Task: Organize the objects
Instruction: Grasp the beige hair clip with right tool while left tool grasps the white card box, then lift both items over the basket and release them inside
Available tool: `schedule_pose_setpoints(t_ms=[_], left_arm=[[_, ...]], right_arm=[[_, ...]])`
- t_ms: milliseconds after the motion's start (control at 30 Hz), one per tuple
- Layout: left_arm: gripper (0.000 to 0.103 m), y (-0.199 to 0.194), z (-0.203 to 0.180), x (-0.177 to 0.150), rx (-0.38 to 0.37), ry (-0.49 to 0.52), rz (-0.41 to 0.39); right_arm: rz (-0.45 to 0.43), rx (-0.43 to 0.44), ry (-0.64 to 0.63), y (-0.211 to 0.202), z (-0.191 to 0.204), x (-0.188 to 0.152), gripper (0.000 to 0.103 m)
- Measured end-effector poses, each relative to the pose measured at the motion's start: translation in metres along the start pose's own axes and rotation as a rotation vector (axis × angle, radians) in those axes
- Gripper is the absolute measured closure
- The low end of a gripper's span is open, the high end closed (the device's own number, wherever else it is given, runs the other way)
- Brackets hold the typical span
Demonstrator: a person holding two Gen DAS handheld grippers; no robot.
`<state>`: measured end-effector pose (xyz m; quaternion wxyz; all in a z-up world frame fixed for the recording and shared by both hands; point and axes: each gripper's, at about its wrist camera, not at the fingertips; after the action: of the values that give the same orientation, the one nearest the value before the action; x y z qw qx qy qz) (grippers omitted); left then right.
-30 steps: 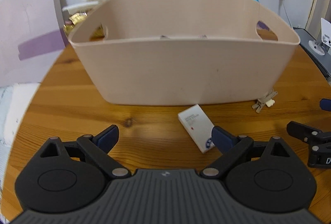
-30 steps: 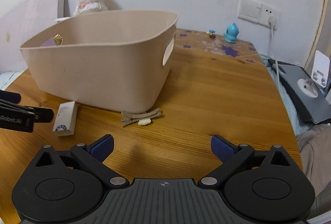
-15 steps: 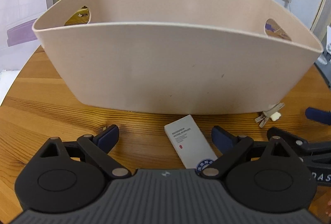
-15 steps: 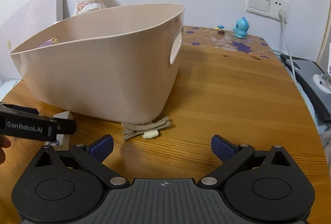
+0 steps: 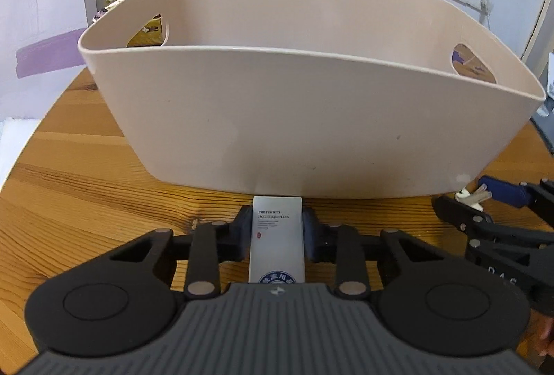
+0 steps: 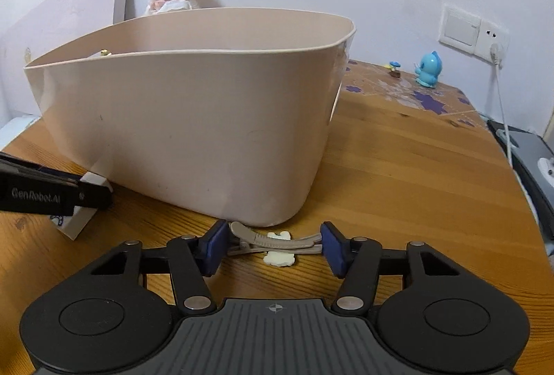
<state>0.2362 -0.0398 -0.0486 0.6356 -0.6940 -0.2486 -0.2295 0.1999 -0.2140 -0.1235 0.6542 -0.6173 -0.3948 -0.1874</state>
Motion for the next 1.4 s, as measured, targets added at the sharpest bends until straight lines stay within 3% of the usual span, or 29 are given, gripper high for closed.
schedule_pose_setpoints(t_ms=[467,833,1167,1400], left_arm=[[0.071,-0.022,0.022,-0.027,-0.005,0.015,-0.019],[0.071,-0.069,0.053,-0.041,-0.009,0.044,-0.102],[0.071,-0.121,0.046,-0.011,-0.063,0.066,-0.245],[0.071,-0.129,0.037,0.026,-0.046,0.083,-0.328]], right_arm=[[-0.026,0.003,0.01,-0.032,0.001,-0.019,0.049],[-0.15,0.024,-0.049,-0.095,0.012,-0.016,0.049],[-0.301,0.027,-0.084,-0.14,0.025,0.024,0.049],[-0.379,0.001,-0.072,-0.147,0.024,0.06,0.049]])
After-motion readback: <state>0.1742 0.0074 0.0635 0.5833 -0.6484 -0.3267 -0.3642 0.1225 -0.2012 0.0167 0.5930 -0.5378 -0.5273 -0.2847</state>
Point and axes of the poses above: each gripper's, at about its wrist camera, not at the fingertips, and y roughly the way its jaws point, z to its left, x to its top, and after that the axes turned 5 degrees about -y, right-handed
